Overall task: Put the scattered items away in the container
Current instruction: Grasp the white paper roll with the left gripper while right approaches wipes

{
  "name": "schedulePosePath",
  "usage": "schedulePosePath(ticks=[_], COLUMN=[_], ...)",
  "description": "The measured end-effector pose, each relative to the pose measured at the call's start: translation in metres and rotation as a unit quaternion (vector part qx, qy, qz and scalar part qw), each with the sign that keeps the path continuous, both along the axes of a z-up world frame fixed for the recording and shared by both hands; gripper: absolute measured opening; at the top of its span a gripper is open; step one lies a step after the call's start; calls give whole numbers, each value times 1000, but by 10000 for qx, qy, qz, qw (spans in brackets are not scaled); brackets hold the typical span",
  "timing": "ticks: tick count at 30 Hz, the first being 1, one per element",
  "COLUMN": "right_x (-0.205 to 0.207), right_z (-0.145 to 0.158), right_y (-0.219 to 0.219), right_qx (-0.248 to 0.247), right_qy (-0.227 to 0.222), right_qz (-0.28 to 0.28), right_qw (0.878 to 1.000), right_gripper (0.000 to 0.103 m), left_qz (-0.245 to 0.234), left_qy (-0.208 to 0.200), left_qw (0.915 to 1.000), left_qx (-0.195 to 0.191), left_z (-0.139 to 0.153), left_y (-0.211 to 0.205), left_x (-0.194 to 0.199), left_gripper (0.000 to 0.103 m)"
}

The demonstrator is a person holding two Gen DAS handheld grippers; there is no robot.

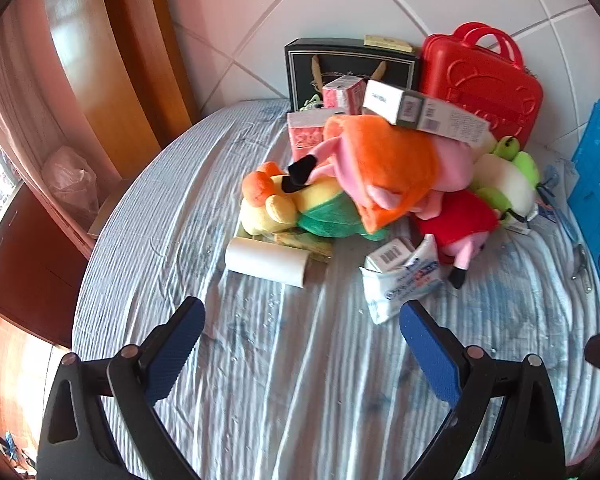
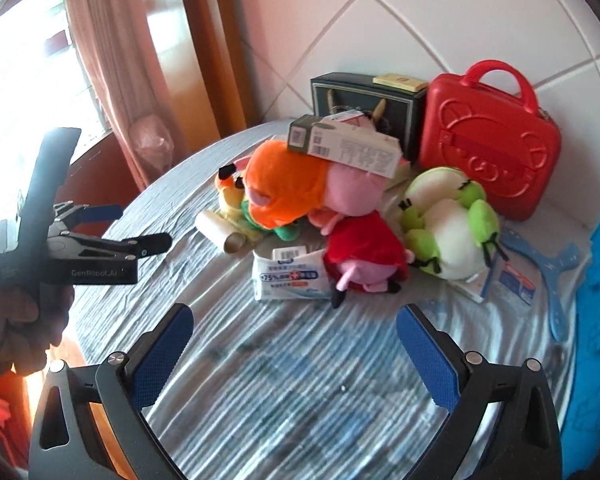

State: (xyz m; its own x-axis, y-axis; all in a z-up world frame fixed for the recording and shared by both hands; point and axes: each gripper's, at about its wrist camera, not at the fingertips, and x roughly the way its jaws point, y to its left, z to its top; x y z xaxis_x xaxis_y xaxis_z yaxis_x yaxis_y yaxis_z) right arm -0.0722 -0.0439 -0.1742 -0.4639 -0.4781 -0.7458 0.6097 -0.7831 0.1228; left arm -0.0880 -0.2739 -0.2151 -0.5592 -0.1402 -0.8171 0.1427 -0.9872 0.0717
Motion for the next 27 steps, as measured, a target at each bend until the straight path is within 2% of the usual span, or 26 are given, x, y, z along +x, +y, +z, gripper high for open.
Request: schedulePosePath(ticks=[7, 12, 15, 19, 27], right_x=[-33, -53, -65, -77, -89], right_z=[-75, -109, -125, -142, -159], right_y=[-60, -82, -93, -101, -105], right_qx=[285, 431, 553, 697, 817], right_qy=[-306, -333, -321, -330, -351], right_qz=[184, 125, 117, 49, -58], right_qw=[9990, 9984, 9979, 9970, 9960], right_gripper=[103, 103, 103, 103, 103], left_qz=[-134, -439, -608, -757, -741], left_qy=[-226, -503, -421, -293, -357], left_qw=[9996, 9978, 9971, 9963, 9951], left_qx=[71, -17, 195, 273, 549], left_z=[-64, -107, -115, -115, -117], left_y=[-43, -53, -58, -56, -61], left_x=[-53, -80, -88, -96, -103], left_gripper=[100, 100, 100, 102, 103])
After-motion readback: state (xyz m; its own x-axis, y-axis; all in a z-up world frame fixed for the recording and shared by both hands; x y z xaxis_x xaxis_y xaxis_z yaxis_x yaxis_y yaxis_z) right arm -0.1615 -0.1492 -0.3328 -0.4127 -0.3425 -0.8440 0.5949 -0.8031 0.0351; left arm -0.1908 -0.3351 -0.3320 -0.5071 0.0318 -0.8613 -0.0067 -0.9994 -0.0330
